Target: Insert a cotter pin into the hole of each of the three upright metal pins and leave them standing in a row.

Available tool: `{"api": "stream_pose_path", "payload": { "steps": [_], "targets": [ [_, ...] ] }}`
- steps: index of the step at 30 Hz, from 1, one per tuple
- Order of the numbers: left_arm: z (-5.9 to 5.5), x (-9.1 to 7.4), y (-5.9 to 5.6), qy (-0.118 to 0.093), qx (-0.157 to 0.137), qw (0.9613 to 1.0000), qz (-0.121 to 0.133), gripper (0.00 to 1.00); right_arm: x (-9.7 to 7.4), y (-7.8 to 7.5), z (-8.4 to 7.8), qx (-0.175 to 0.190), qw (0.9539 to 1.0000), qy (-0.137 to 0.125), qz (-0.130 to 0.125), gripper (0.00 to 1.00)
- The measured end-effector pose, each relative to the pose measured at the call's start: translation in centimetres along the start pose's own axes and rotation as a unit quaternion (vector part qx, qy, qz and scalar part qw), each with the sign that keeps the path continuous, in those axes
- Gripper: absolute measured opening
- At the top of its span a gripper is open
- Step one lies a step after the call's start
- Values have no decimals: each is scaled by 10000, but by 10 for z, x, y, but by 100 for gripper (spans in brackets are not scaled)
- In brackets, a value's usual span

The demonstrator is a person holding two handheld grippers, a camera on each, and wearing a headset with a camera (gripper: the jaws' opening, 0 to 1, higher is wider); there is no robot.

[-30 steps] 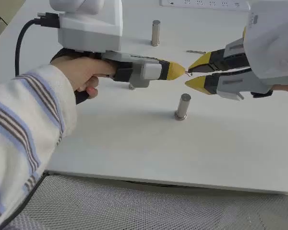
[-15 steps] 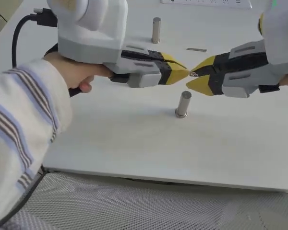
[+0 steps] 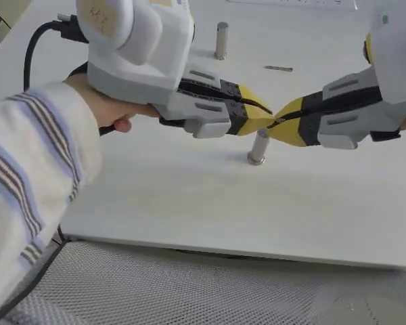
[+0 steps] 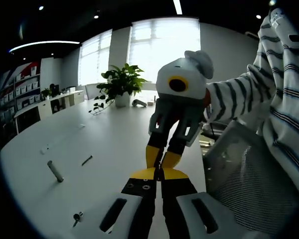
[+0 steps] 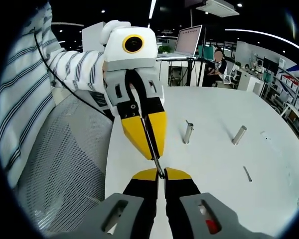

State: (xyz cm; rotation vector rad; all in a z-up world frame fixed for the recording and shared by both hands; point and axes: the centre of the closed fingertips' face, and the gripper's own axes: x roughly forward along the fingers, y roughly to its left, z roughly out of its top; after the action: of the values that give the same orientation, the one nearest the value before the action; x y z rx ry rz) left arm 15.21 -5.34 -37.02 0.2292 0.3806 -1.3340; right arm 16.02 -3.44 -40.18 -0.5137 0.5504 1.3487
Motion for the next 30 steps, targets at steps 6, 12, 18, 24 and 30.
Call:
{"api": "stream_pose_path", "payload": {
  "steps": [6, 12, 18, 24, 30],
  "targets": [
    [-7, 6, -6, 284, 299, 9990, -167, 0, -5, 11, -3, -191, 9995, 172, 180, 0],
    [-11, 14, -17, 532, 653, 9956, -399, 0, -9, 23, -10, -278, 9981, 395, 392, 0],
    [-12, 15, -19, 577, 633, 9950, -520, 0, -12, 29, -14, -181, 9977, 428, 493, 0],
    [-12, 15, -14, 532, 628, 9958, -410, 1, -14, 25, -15, -23, 9990, 269, 367, 0],
    [-22, 11, 1, 658, 588, 9958, -230, 9, -15, 18, -21, 108, 9995, 220, 182, 0]
  ]
}}
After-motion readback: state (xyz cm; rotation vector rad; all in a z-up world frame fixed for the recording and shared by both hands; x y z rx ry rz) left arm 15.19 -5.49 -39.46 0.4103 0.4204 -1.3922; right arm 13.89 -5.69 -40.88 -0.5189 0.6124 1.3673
